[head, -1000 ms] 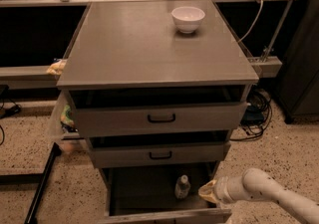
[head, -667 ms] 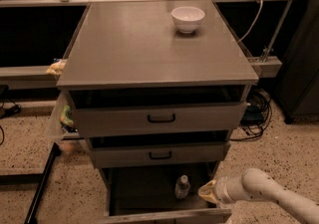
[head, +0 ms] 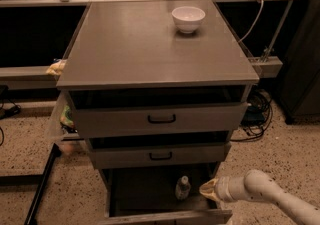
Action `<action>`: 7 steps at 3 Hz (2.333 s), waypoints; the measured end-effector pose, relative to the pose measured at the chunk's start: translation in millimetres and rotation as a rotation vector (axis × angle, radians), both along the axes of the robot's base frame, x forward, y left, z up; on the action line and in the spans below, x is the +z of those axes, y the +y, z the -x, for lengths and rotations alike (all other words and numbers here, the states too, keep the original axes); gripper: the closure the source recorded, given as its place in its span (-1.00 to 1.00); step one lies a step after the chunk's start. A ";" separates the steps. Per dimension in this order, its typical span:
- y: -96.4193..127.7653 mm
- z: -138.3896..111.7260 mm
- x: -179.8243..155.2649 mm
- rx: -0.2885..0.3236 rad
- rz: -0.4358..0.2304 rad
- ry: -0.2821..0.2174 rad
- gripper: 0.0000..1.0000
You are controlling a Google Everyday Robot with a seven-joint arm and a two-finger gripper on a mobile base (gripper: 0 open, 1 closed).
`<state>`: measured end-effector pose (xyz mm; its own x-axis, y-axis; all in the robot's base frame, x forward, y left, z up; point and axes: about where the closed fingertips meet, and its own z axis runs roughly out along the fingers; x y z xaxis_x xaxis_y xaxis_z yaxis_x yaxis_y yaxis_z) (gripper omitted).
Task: Pick blue plastic bottle from bottom drawer and place on counter
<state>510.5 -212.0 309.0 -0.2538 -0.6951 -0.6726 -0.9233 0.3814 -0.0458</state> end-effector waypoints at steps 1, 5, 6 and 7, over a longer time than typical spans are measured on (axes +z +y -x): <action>-3.2 -10.2 -9.3 0.014 -0.022 -0.028 -0.28; 10.8 -43.7 -62.7 0.087 -0.124 0.000 -1.00; 25.9 -49.6 -73.0 0.106 -0.150 -0.009 -0.92; 39.2 -51.8 -80.0 0.114 -0.167 -0.022 -0.90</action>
Offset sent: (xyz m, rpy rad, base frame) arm 0.0314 -0.0124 -0.0361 0.0669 -0.0350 0.0448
